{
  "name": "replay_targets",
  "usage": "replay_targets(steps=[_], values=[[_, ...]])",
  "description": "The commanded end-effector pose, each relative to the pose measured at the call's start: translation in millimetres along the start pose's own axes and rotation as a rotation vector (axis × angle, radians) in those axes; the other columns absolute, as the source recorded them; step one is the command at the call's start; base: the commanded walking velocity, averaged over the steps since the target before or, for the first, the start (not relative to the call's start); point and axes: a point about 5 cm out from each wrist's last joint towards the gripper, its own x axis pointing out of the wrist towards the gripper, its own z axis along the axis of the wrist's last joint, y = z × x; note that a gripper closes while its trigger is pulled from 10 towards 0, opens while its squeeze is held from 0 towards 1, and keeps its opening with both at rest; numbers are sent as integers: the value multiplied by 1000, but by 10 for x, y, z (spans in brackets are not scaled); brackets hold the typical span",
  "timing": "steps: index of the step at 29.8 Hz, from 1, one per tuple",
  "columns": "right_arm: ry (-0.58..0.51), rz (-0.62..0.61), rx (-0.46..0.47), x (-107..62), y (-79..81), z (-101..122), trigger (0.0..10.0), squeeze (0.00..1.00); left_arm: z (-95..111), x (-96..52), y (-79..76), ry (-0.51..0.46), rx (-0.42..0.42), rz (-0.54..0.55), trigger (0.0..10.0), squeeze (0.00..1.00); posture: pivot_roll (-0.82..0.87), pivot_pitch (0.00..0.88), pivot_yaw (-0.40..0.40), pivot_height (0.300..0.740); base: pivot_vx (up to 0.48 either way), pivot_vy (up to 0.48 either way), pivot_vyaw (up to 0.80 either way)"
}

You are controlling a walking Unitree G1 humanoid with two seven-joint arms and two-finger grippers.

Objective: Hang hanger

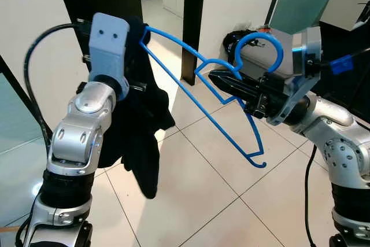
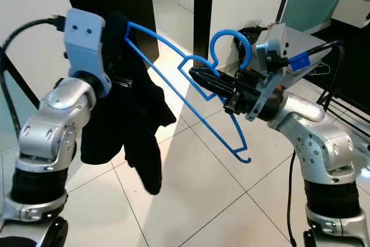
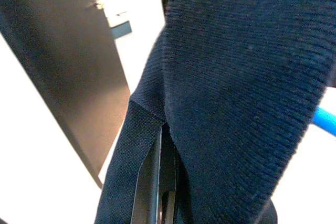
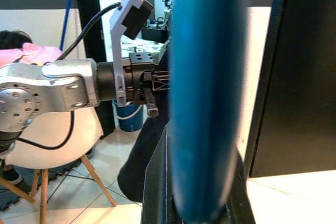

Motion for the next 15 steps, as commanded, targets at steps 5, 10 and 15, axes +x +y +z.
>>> replay_targets(steps=[5,10,15], values=[[-28,-22,-29,-32,-27,69,10000,0,0,-3,-143,-13,-68,-103,10000,1000,6,94,-4,740,0,0,0],[-35,-22,-29,-41,-28,80,10000,0,-13,9,-141,5,-45,-84,10000,863,7,95,-3,740,0,0,0],[-43,-24,-31,-49,-42,96,10000,0,-36,4,-66,23,19,-52,10000,0,9,97,-8,740,0,0,0]])
